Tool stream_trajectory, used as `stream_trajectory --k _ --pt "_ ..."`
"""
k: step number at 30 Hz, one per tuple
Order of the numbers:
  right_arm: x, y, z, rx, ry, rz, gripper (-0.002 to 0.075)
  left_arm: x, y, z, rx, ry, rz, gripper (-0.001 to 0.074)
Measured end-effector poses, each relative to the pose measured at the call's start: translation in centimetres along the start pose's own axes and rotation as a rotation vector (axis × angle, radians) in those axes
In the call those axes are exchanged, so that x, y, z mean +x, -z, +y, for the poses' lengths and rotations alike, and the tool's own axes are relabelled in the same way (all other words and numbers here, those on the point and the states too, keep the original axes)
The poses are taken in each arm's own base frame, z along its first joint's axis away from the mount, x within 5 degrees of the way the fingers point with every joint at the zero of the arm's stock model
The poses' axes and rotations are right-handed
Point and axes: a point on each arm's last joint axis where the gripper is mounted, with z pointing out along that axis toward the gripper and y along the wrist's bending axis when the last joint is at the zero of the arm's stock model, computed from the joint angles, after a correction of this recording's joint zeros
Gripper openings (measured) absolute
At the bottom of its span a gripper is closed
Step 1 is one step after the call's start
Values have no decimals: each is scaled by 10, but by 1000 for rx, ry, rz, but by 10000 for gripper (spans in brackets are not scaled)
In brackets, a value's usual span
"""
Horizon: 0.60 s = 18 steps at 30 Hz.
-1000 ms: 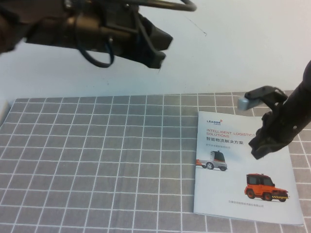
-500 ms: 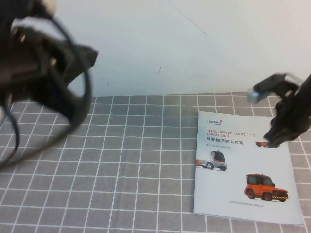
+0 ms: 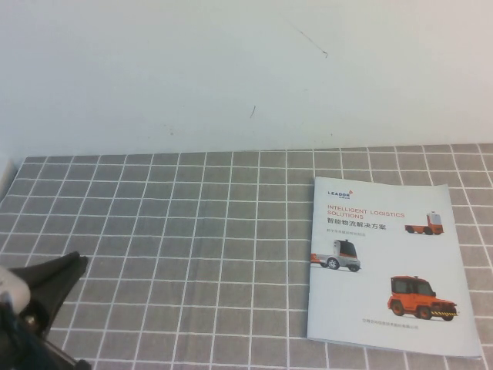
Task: Close book
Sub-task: 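Close the open booklet and leave it lying on the table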
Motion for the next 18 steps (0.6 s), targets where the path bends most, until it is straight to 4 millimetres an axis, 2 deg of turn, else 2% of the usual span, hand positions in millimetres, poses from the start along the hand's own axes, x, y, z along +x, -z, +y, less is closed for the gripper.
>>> stream_trajectory --k 7,12,15,18 --pt "81 15 40 15 -36 -34 -1 11 9 -1 -24 2 -34 -2" --pt "144 9 70 16 -92 -36 -1 17 8 -3 -19 4 -15 -2" --pt "166 10 81 43 -130 -100 -1 17 8 -3 -18 4 -14 -2" --pt "180 15 88 71 -156 -176 -1 18 8 -4 -11 4 -5 -2"
